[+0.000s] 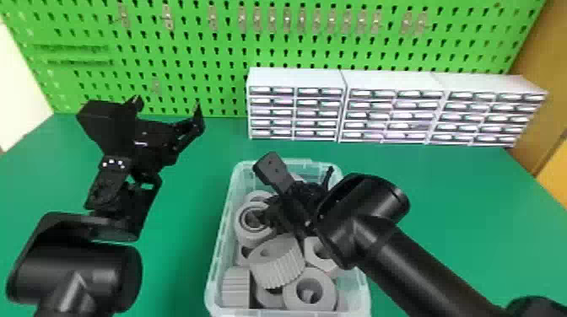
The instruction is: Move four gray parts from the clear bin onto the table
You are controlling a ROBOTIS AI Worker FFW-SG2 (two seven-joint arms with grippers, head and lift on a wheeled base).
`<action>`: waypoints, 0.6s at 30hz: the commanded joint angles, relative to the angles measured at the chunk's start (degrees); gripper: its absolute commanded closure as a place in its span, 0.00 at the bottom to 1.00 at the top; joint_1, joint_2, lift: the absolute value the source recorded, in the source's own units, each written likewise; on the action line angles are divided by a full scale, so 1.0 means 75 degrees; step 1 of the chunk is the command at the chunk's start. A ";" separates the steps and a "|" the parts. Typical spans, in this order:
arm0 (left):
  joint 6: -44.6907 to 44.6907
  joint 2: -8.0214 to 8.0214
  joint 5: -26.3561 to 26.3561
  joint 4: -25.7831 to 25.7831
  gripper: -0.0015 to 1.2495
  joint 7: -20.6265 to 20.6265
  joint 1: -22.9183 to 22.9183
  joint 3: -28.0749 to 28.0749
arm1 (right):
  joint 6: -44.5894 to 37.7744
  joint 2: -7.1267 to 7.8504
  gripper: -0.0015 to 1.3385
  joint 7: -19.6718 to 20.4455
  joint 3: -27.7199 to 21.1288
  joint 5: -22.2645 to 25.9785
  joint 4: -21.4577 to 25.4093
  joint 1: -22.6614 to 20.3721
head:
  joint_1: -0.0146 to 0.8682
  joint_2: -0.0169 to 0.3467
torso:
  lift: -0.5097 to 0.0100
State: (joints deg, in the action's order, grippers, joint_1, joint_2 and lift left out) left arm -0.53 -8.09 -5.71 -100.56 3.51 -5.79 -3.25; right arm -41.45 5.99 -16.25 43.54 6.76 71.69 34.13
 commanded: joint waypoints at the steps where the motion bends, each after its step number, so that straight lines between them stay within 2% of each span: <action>1: 0.0000 0.0000 0.0000 0.0002 0.09 0.0000 0.0010 0.0000 | 0.0065 -0.0001 0.81 -0.0001 0.0019 -0.0163 0.0097 -0.0027 | 0.78 0.14 | 0.89; 9: 0.0000 0.0000 0.0000 -0.0010 0.09 0.0000 0.0010 -0.0012 | 0.0077 0.0011 0.81 -0.0001 -0.0344 -0.0339 0.0519 -0.0167 | 0.78 0.14 | 0.89; 18: 0.0000 0.0000 0.0000 -0.0010 0.09 0.0000 0.0045 0.0012 | -0.0064 0.0081 0.81 -0.0001 -0.1129 -0.0679 0.1808 -0.0531 | 0.78 0.14 | 0.89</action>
State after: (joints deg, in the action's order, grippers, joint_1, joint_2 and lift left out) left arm -0.53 -8.09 -5.71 -100.62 3.51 -5.53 -3.24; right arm -41.15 6.41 -16.26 37.77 2.72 80.66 31.38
